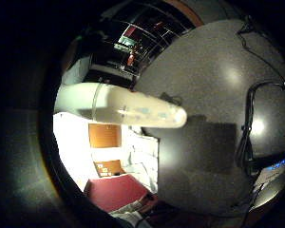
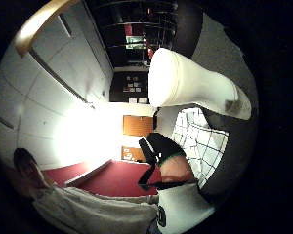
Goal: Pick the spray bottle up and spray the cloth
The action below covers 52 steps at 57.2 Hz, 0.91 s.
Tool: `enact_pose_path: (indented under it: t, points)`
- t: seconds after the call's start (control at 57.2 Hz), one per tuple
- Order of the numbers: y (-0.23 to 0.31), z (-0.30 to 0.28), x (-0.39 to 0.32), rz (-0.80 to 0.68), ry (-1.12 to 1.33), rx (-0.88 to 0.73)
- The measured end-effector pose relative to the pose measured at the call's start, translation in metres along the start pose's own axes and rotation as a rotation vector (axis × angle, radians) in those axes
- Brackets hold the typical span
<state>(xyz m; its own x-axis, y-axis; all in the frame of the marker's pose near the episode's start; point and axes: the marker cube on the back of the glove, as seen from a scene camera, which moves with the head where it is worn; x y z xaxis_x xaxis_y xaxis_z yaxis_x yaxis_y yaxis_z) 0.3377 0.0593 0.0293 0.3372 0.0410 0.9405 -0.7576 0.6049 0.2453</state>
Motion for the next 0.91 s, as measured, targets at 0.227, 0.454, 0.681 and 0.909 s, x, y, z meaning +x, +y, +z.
enact_pose_path:
  t: [0.227,0.454,0.681,0.909]
  points:
    - [-0.010,0.012,-0.002,0.009,-0.020,-0.032]
    - [-0.020,0.029,0.001,0.017,-0.047,-0.062]
    - [-0.030,0.044,-0.001,0.028,-0.108,-0.072]
    - [-0.036,0.058,-0.001,0.033,-0.128,-0.100]
